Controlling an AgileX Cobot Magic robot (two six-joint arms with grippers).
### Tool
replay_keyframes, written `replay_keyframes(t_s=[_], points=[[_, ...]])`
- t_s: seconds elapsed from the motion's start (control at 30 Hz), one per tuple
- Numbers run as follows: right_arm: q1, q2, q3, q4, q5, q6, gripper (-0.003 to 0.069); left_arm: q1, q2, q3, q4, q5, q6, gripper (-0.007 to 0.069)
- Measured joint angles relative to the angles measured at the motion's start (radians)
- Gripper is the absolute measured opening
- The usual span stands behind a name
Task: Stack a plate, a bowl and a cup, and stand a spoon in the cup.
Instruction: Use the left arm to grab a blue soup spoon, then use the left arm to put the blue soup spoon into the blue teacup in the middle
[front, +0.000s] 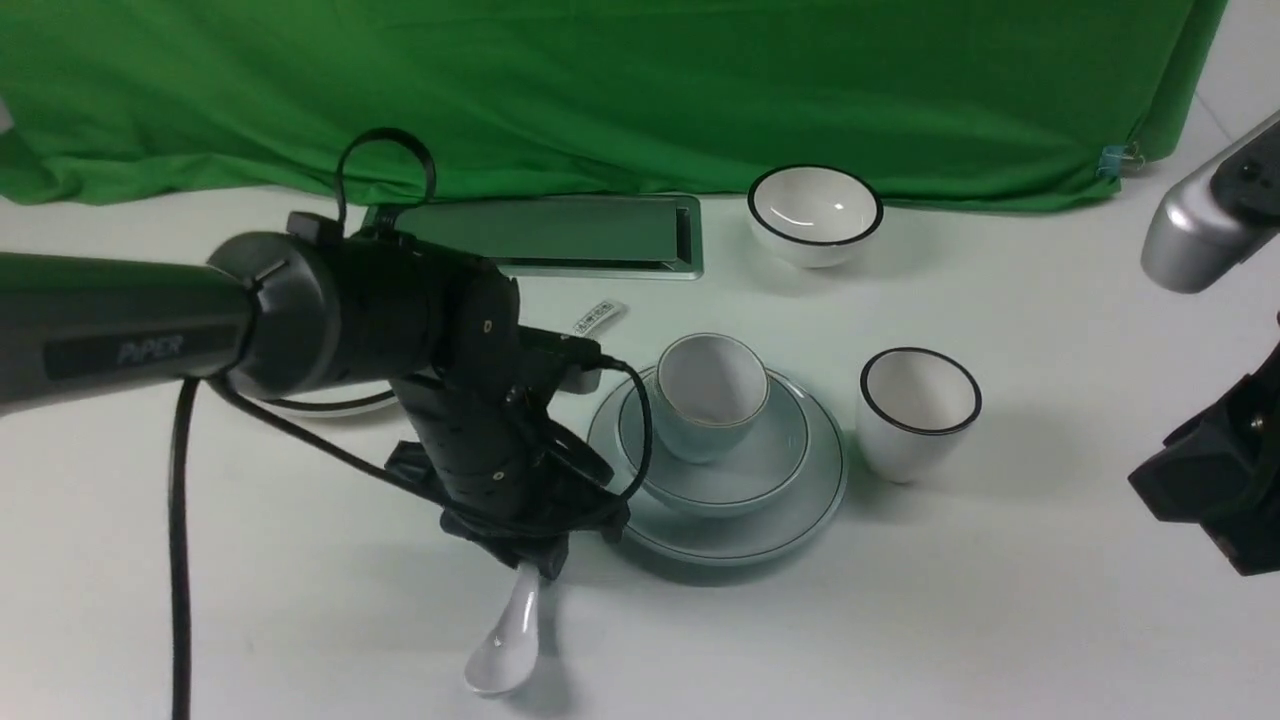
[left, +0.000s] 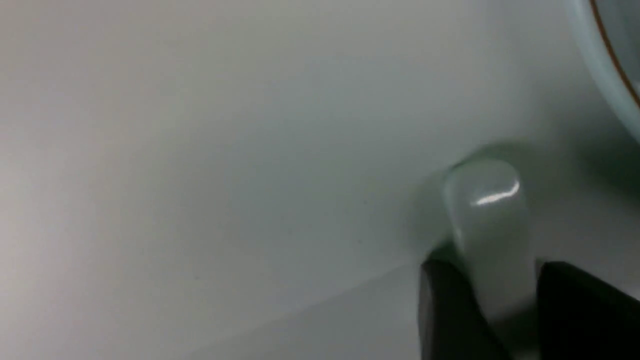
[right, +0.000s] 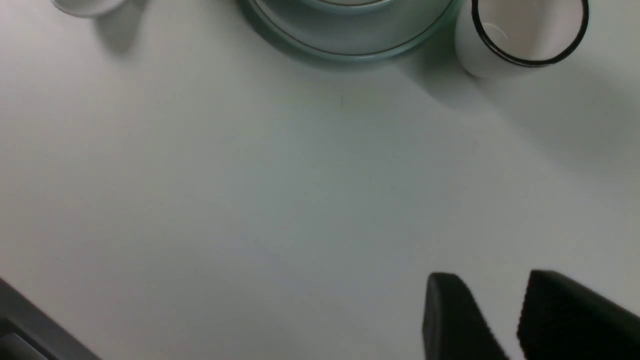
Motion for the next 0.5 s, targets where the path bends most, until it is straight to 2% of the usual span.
replay_keyframes(t_s=[0.03,0.23,0.3,0.33,0.43,0.47,0.5], points=[[0.000,0.000,0.000,0.000,0.005,0.000,0.0241,-0.001,-0.014,-0.001,-0.003,0.018,0.016,0.0069],[0.000,-0.008,0.000,-0.068,0.059,0.004,0.0242,-0.001,-0.198,-0.044,-0.131,-0.057,0.111,0.0076],[0.000,-0.044,0.000,-0.136,0.069,0.031,0.0241,-0.012,-0.279,-0.053,-0.266,-0.201,0.222,0.0076],[0.000,-0.048,0.000,-0.136,0.069,0.032,0.0242,-0.016,-0.287,-0.053,-0.287,-0.212,0.231,0.0076],[0.000,-0.132,0.000,-0.161,0.063,0.050,0.0242,-0.061,-0.307,-0.055,-0.481,-0.407,0.450,0.0076],[0.000,-0.141,0.000,-0.161,0.060,0.050,0.0242,-0.068,-0.306,-0.055,-0.490,-0.428,0.464,0.0076],[0.000,-0.173,0.000,-0.163,0.052,0.050,0.0242,-0.093,-0.294,-0.055,-0.546,-0.504,0.567,0.0076]])
